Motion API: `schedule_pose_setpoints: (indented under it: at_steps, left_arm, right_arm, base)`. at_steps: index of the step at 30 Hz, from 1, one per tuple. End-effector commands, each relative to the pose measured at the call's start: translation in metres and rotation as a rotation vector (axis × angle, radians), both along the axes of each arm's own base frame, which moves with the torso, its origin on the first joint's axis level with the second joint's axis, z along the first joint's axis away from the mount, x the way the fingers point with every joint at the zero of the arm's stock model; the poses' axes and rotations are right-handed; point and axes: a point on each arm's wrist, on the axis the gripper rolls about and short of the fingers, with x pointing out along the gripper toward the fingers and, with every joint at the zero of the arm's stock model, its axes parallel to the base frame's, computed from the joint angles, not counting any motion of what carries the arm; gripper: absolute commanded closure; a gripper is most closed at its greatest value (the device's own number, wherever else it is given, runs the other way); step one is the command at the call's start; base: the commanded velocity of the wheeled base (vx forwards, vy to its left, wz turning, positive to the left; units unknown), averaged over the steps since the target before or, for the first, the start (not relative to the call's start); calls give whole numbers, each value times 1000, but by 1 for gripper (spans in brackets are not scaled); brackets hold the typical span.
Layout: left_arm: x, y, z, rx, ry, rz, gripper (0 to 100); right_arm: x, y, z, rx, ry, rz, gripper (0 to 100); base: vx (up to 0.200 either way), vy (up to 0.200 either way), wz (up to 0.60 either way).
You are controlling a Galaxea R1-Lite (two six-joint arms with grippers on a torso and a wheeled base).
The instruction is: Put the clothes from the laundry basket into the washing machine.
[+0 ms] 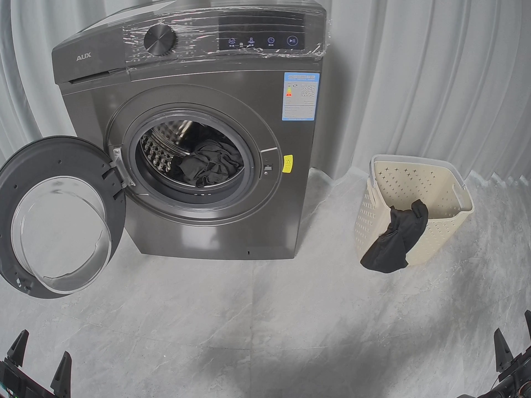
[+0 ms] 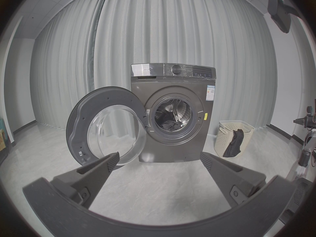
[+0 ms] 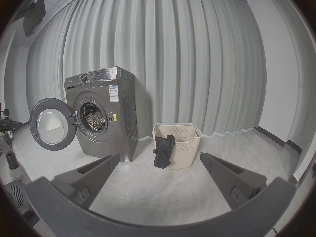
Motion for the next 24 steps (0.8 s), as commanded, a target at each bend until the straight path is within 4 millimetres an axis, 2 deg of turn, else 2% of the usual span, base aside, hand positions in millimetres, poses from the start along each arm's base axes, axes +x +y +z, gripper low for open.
schedule_pose_setpoints:
  at_steps: [1,24]
  left_arm:
    - [0,0,-5,0,3,0,0]
    - [0,0,-5,5,2,-2,0]
  right_arm:
    - [0,0,-5,0,3,0,0]
    - [0,0,-5,0,3,0,0]
  base:
    - [0,-200,0]
    - [0,-200,0]
